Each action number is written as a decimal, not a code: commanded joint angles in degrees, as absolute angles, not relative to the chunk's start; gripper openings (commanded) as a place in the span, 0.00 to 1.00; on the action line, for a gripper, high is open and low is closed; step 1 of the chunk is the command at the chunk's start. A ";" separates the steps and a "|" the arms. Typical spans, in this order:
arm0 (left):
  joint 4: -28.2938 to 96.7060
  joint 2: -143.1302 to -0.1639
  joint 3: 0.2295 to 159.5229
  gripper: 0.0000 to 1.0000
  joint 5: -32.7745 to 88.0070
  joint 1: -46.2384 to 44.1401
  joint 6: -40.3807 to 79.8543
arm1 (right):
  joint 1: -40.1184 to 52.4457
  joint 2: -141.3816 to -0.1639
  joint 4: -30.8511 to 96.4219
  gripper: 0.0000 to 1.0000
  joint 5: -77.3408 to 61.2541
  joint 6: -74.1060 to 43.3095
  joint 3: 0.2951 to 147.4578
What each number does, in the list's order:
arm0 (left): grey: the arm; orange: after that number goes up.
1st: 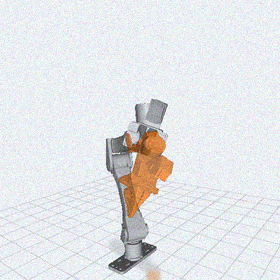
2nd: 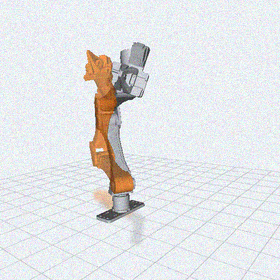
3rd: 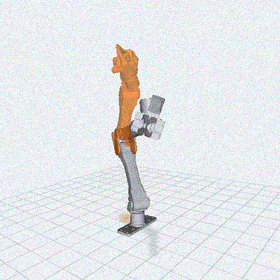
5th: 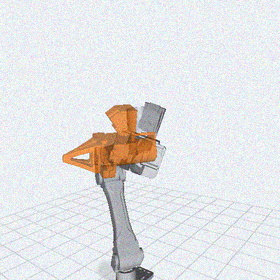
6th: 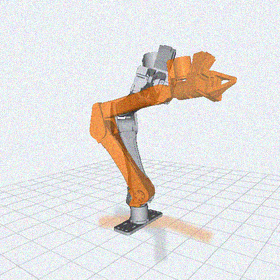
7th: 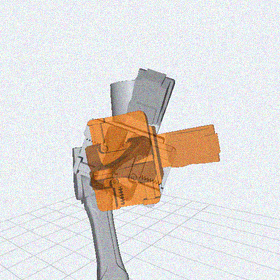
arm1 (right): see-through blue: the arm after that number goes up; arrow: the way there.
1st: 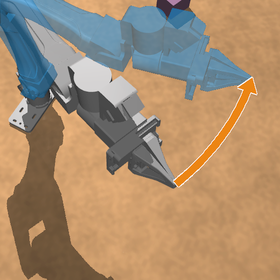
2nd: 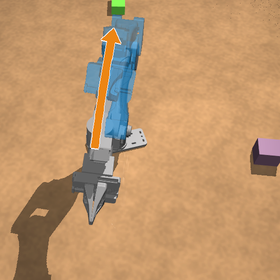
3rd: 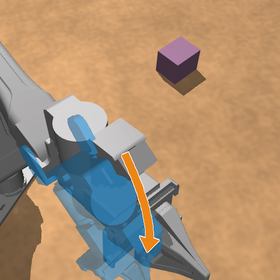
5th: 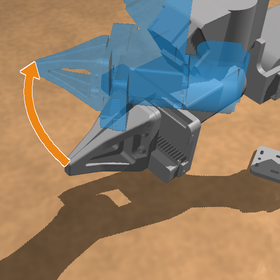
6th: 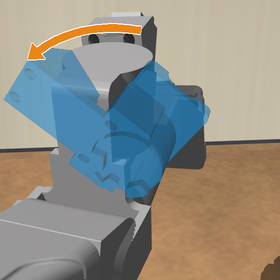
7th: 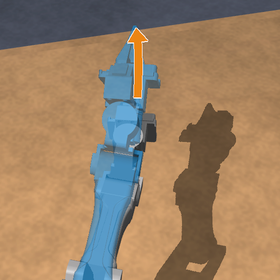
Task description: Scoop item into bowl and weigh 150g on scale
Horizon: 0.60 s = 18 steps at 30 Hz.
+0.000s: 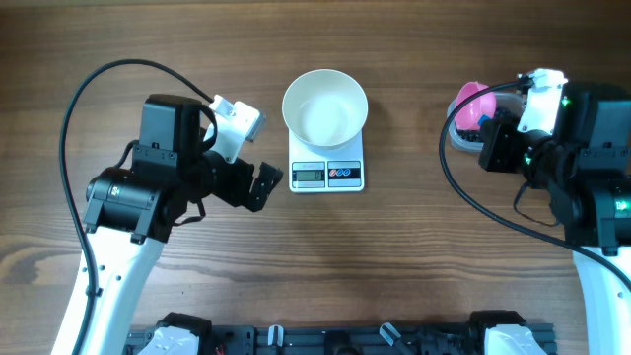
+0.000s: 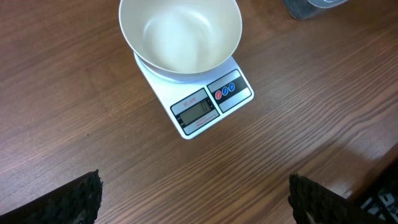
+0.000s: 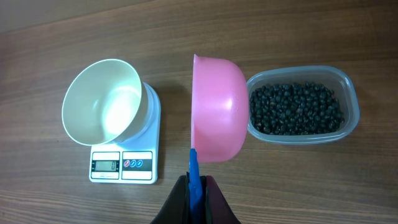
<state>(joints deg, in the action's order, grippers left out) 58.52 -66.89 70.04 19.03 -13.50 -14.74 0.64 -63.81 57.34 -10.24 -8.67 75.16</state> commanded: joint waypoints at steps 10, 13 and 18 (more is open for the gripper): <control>73.17 -66.17 71.00 1.00 20.10 -13.65 -15.88 | 0.45 -64.29 56.58 0.04 -9.47 -7.60 76.60; 73.08 -66.17 71.00 1.00 19.68 -13.65 -15.88 | 0.45 -64.29 56.36 0.04 -9.47 -7.62 76.60; 70.65 -66.15 71.00 1.00 16.58 -13.65 -16.49 | 0.45 -64.29 56.47 0.04 -9.47 -7.49 76.60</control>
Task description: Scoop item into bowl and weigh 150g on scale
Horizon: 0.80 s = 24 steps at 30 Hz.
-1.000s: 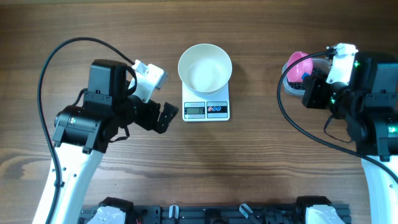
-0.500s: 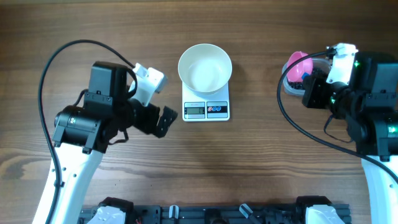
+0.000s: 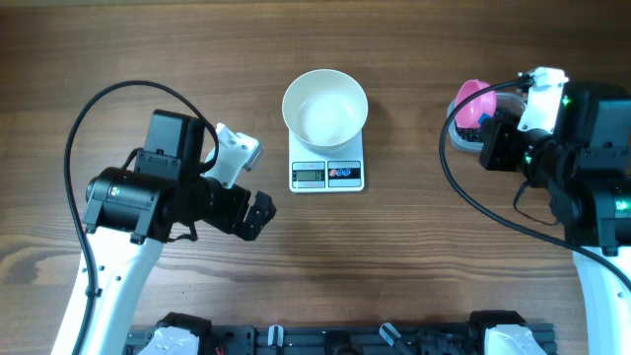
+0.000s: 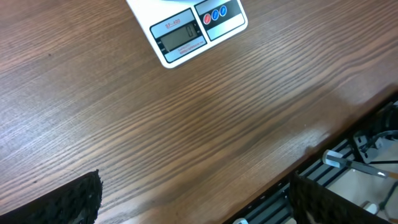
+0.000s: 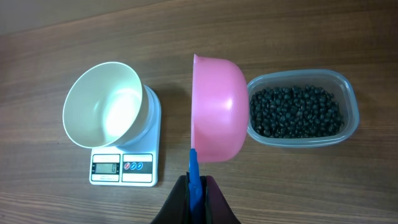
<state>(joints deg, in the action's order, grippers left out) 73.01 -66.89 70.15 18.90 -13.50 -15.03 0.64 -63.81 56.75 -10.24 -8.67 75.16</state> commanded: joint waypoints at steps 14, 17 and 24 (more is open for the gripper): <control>72.18 -65.78 79.15 1.00 15.77 -13.61 -30.02 | 0.45 -64.29 57.95 0.04 -8.62 -7.46 76.60; 72.25 -65.69 80.51 1.00 18.33 -13.61 -30.02 | 0.45 -64.29 58.00 0.04 -8.62 -7.42 76.60; 71.83 -65.78 80.49 1.00 18.39 -13.61 -27.62 | 0.45 -64.29 58.17 0.04 -8.64 -6.00 76.60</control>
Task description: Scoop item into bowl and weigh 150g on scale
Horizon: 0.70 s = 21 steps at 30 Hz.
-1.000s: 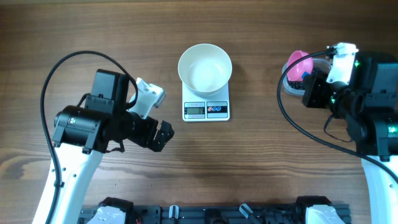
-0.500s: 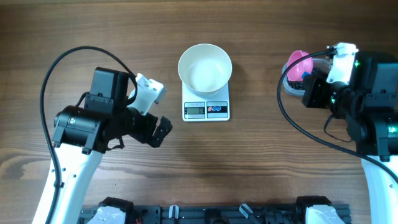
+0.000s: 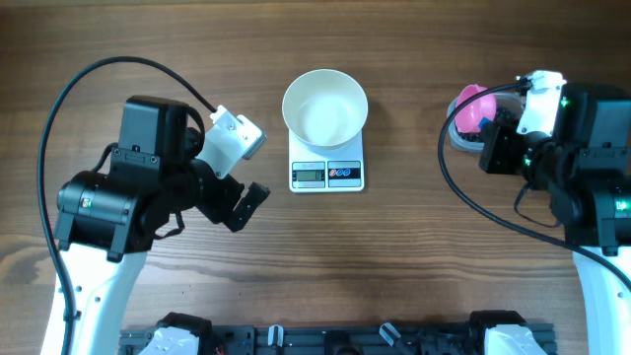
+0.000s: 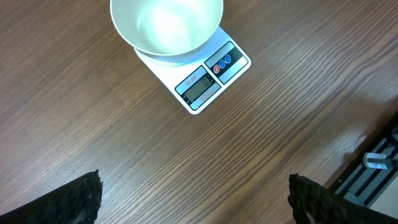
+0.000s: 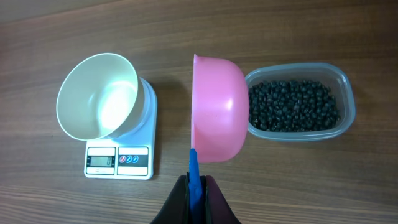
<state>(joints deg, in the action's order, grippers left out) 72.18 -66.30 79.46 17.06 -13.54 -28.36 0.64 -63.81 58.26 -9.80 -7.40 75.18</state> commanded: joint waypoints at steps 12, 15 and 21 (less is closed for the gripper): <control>71.61 -66.92 80.49 1.00 17.10 -13.61 -27.64 | 0.45 -64.29 58.17 0.04 -8.64 -5.98 76.60; 71.59 -66.92 80.49 1.00 17.08 -13.61 -27.66 | 0.45 -64.29 58.35 0.04 -8.62 -5.96 76.60; 71.61 -66.92 80.49 1.00 17.10 -13.61 -27.66 | 0.45 -64.27 59.35 0.04 -8.64 -5.93 76.60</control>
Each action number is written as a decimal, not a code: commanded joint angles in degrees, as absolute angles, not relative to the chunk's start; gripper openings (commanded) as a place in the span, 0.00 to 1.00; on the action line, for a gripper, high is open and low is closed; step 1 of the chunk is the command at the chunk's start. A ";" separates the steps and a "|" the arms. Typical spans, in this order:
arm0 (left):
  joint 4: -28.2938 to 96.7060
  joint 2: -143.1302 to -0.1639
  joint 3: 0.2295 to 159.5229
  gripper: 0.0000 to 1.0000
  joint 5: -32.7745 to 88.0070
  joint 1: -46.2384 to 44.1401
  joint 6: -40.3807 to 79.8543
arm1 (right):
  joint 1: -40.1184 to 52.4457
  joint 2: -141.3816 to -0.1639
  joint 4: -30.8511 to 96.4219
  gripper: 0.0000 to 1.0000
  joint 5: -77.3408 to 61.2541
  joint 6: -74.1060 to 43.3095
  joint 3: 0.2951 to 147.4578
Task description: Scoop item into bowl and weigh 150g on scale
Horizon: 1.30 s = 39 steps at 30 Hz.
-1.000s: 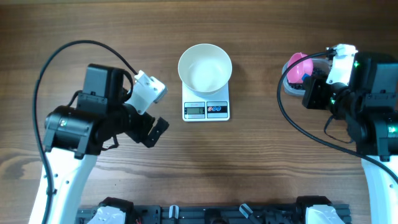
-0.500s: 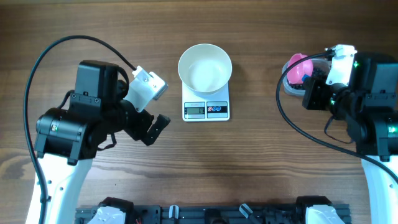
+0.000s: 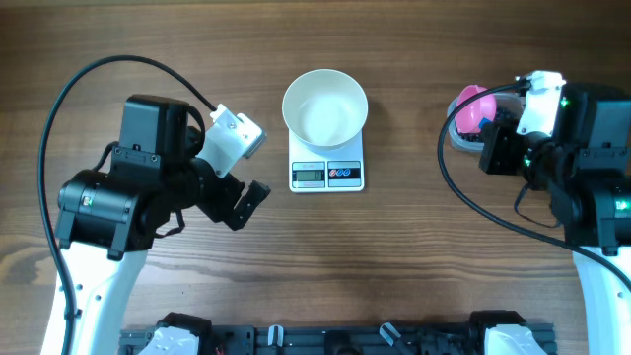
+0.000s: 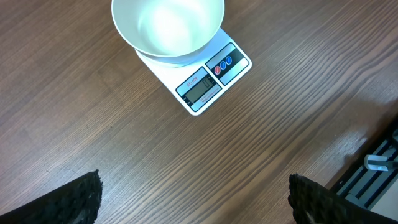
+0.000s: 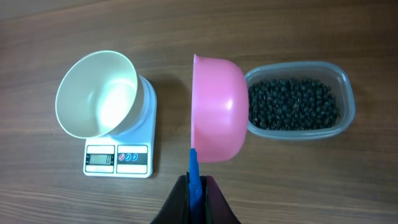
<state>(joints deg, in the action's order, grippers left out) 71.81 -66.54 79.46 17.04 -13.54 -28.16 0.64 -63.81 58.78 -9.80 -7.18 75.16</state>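
Note:
An empty white bowl [image 3: 325, 106] stands on a small white scale [image 3: 326, 175] at the table's middle back; both also show as the bowl [image 4: 168, 28] and the scale [image 5: 116, 161]. My right gripper [image 5: 194, 186] is shut on the blue handle [image 5: 194, 169] of a pink scoop [image 5: 219, 111], held edge-on between the bowl and a clear tub of dark beans [image 5: 293, 105]. The scoop [image 3: 474, 105] hangs over the tub's left end. My left gripper [image 3: 246, 202] hovers open, left of and nearer than the scale, its fingertips [image 4: 81, 198] wide apart and holding nothing.
Bare wooden table [image 3: 394, 256] surrounds the scale. The table's front edge and a metal rail [image 4: 376, 162] show at the lower right of the left wrist view. Black cables loop off both arms.
My left gripper stood open close beside the scale's left edge. Then it was lower and further toward the table's front, then back a little, left of the scale, where it stays. The right gripper has held the pink scoop by the tub throughout, drifting only slightly.

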 commanded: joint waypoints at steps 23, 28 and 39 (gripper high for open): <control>71.59 -66.92 80.49 1.00 17.08 -13.61 -27.66 | 0.45 -59.59 60.31 0.04 -1.06 -2.94 76.60; 71.61 -66.92 80.49 1.00 17.08 -13.61 -27.66 | 0.45 -59.59 60.31 0.04 -1.06 -9.69 76.60; 71.61 -66.92 80.49 1.00 17.08 -13.61 -27.66 | 0.45 -61.87 53.15 0.04 1.96 -13.47 76.82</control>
<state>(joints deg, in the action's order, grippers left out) 71.81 -66.54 79.46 17.04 -13.54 -28.01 0.64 -60.66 53.52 0.51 -12.34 75.22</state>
